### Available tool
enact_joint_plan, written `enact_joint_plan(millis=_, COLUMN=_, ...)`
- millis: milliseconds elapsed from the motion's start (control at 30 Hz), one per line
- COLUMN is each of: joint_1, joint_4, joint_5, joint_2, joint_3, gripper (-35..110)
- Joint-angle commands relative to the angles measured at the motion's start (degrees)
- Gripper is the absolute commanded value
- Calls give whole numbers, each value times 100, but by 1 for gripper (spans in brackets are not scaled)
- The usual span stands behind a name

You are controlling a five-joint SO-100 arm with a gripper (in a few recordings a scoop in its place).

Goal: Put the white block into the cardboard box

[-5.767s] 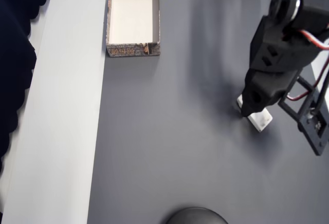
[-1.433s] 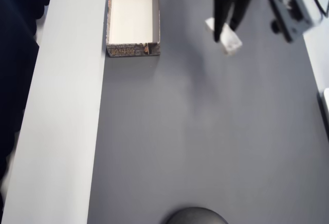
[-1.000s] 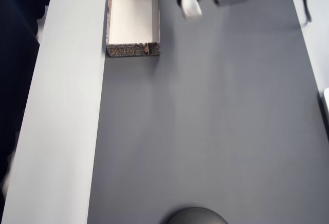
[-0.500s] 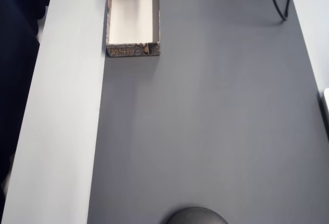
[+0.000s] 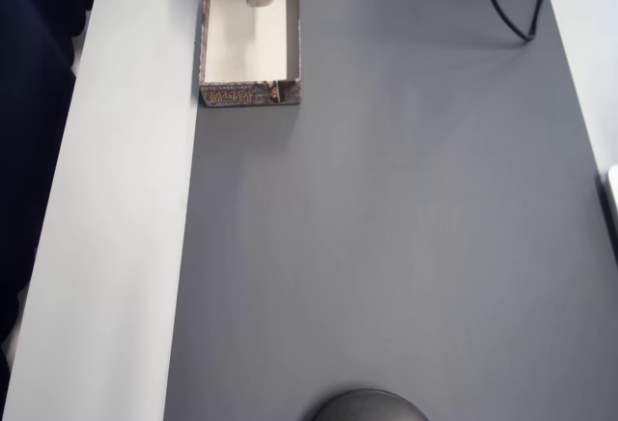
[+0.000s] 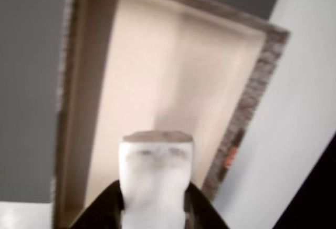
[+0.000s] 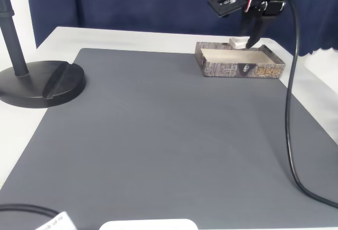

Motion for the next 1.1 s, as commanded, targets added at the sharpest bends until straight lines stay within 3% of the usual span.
enact_joint_plan(millis=0, joint_1=-114, joint_4=35, joint_5=-272, joint_2=-26, joint_3=-694, gripper=-2)
enact_joint_plan(millis=500, joint_1=-193, joint_4=185, joint_5=-1547, joint_2=-193, joint_3=-439, gripper=-2)
enact_joint_plan(millis=1067, joint_1=-176, joint_4=141, joint_5=-1547, joint_2=-835, joint_3=-659, gripper=-2)
